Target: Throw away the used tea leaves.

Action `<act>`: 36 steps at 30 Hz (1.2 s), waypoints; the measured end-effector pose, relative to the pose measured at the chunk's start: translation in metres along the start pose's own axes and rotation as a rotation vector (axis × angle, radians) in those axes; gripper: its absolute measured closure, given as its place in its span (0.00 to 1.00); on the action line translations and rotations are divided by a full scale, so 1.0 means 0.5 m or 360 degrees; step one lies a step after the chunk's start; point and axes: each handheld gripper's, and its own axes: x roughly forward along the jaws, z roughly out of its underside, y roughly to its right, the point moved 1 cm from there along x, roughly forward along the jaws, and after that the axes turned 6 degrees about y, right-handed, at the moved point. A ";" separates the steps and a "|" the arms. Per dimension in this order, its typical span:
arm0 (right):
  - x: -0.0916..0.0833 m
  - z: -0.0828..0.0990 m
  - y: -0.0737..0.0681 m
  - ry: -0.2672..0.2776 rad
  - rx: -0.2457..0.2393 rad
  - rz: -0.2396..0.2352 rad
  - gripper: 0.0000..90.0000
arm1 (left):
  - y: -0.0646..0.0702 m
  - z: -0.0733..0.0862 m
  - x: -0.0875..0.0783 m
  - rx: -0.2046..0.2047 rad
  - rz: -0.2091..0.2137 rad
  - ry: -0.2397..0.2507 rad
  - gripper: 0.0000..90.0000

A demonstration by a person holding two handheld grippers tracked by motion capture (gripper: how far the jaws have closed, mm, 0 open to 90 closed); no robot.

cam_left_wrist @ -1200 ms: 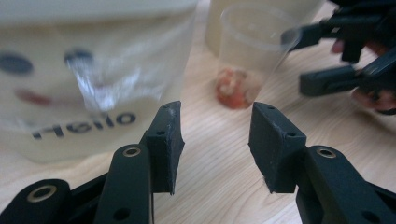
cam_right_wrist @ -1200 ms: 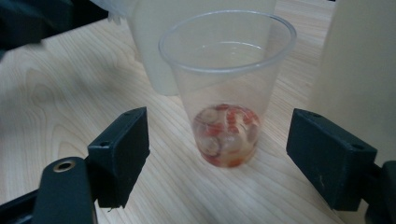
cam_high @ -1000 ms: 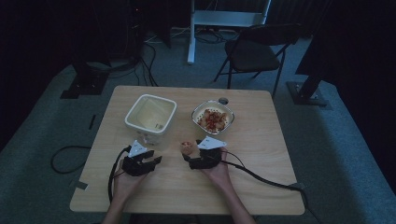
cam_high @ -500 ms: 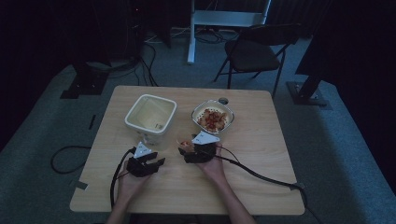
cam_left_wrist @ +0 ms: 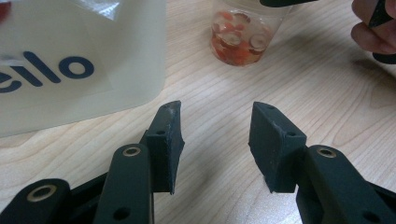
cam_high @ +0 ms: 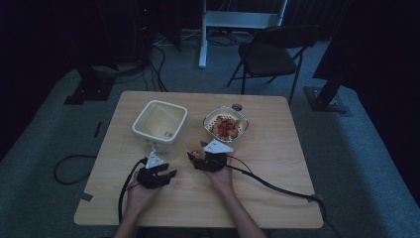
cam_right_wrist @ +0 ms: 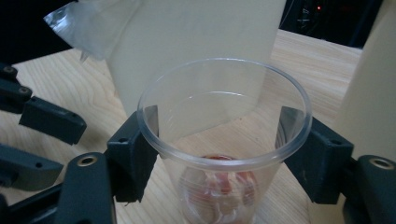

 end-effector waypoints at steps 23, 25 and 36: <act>0.001 0.004 -0.008 0.0008 0.0077 -0.0196 0.32 | 0.004 0.003 0.006 0.0020 0.0003 -0.0030 0.61; -0.003 0.005 -0.010 -0.0001 0.0066 -0.0192 0.34 | 0.005 0.004 0.005 0.0021 0.0001 -0.0025 0.61; -0.094 -0.028 -0.007 0.0063 0.0072 -0.0170 0.36 | 0.007 0.007 0.015 0.0030 -0.0005 -0.0046 0.61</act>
